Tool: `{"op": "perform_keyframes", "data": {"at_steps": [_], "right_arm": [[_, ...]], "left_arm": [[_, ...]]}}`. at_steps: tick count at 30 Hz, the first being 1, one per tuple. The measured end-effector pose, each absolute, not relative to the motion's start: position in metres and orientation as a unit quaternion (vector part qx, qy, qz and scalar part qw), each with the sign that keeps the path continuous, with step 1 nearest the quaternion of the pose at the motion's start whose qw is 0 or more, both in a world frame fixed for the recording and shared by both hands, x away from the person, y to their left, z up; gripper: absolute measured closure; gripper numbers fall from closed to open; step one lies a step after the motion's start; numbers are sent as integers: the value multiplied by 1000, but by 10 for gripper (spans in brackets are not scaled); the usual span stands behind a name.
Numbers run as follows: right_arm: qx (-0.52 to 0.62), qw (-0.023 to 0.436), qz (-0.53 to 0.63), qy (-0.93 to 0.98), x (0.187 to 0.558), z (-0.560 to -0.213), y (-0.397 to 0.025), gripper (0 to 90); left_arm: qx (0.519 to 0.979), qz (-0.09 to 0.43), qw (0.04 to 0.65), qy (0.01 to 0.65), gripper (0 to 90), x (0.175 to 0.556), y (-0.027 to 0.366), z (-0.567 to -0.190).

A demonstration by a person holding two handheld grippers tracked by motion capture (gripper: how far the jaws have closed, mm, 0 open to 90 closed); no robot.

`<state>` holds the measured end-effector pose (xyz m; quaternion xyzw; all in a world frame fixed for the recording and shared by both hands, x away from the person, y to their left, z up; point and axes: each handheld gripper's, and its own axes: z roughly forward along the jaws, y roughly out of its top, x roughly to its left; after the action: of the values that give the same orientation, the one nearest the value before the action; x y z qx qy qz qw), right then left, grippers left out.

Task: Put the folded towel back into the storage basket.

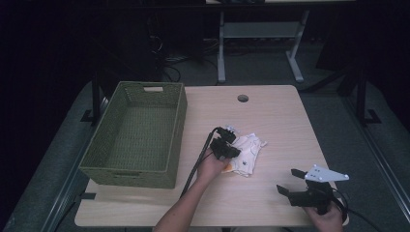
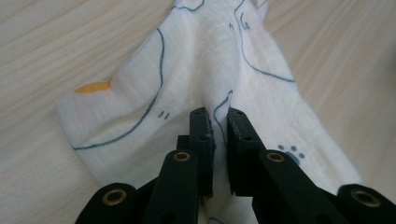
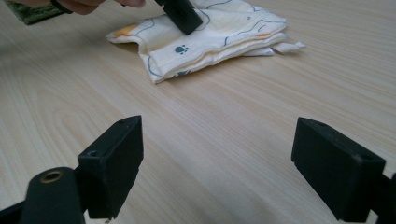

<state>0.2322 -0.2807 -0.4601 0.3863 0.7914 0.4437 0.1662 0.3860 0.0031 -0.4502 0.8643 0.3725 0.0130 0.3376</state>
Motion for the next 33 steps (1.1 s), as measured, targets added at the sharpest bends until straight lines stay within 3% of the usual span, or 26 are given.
{"op": "perform_keyframes", "data": {"at_steps": [17, 33], "right_arm": [[404, 172, 449, 778, 232, -460, -286, 163], [416, 173, 449, 771, 234, -461, -292, 162]], "left_arm": [[819, -83, 434, 365, 824, 376, 24, -411], [804, -113, 469, 347, 821, 365, 40, -380]]}}
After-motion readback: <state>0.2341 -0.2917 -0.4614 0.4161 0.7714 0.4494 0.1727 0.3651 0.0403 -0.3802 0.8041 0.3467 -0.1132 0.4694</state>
